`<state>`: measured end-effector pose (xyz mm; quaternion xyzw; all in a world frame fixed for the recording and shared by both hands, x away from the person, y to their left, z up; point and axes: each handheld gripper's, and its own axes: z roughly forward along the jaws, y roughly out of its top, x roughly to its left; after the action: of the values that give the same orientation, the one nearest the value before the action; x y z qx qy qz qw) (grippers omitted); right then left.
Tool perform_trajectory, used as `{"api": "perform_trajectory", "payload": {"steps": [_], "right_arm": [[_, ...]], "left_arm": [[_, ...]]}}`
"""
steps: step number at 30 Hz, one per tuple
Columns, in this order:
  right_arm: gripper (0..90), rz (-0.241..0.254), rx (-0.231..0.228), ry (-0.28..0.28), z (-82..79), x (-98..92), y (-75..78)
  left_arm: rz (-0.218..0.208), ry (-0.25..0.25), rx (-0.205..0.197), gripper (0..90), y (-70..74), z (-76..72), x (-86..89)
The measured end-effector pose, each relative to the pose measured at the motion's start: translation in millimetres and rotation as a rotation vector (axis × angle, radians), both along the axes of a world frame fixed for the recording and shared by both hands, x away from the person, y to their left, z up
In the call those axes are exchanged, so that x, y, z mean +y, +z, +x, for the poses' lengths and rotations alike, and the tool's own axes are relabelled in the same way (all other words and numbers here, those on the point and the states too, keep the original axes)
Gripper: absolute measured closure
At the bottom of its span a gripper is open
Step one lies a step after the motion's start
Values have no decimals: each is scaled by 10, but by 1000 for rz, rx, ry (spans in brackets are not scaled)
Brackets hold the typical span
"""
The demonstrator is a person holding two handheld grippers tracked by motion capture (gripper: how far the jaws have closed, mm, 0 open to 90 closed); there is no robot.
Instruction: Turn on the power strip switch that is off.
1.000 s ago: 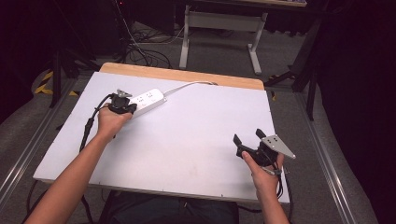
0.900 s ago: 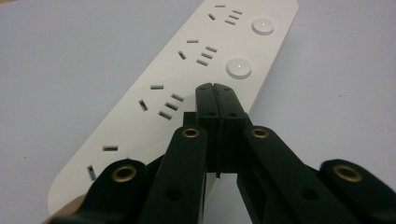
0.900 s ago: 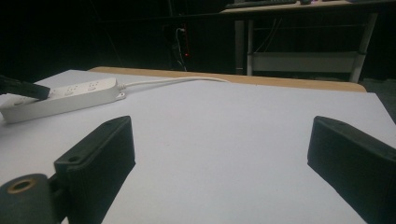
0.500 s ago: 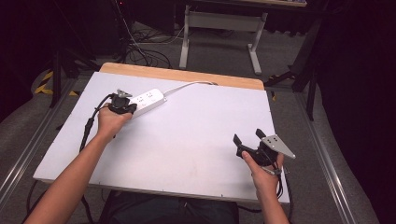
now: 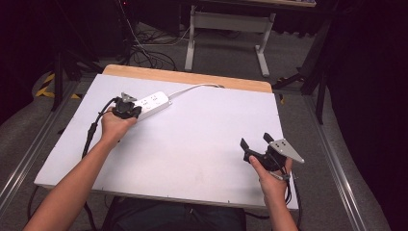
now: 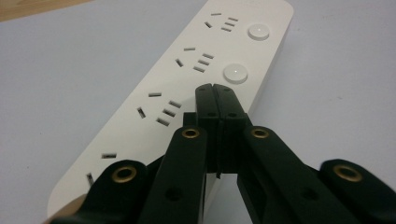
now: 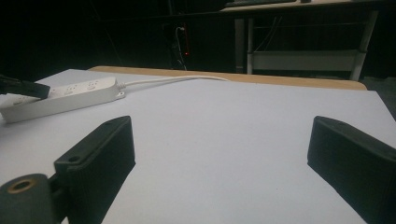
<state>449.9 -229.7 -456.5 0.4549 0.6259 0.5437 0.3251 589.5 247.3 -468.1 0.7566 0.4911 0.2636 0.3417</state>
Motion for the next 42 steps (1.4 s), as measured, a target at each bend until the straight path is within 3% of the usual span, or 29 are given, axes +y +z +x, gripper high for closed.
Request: {"api": "perform_trajectory", "payload": {"steps": [11, 17, 20, 23, 32, 42], "right_arm": [[84, -4, 1, 7, 12, 10, -2], [85, -2, 2, 10, 14, 8, 0], [85, 0, 3, 12, 16, 12, -1], [85, -2, 4, 12, 16, 14, 0], [85, -3, 4, 13, 21, 15, -1], [85, -7, 3, 17, 27, 20, -1]], "left_arm": [[16, -14, -35, 900, 4, -16, 14], [6, -19, -44, 900, 16, -29, 51], [-23, -37, -58, 899, 41, -39, 70], [-27, -43, -62, 840, 54, -51, 79], [-30, -9, -111, 850, 116, -95, 126], [-42, 9, -134, 824, 164, -136, 181]]}}
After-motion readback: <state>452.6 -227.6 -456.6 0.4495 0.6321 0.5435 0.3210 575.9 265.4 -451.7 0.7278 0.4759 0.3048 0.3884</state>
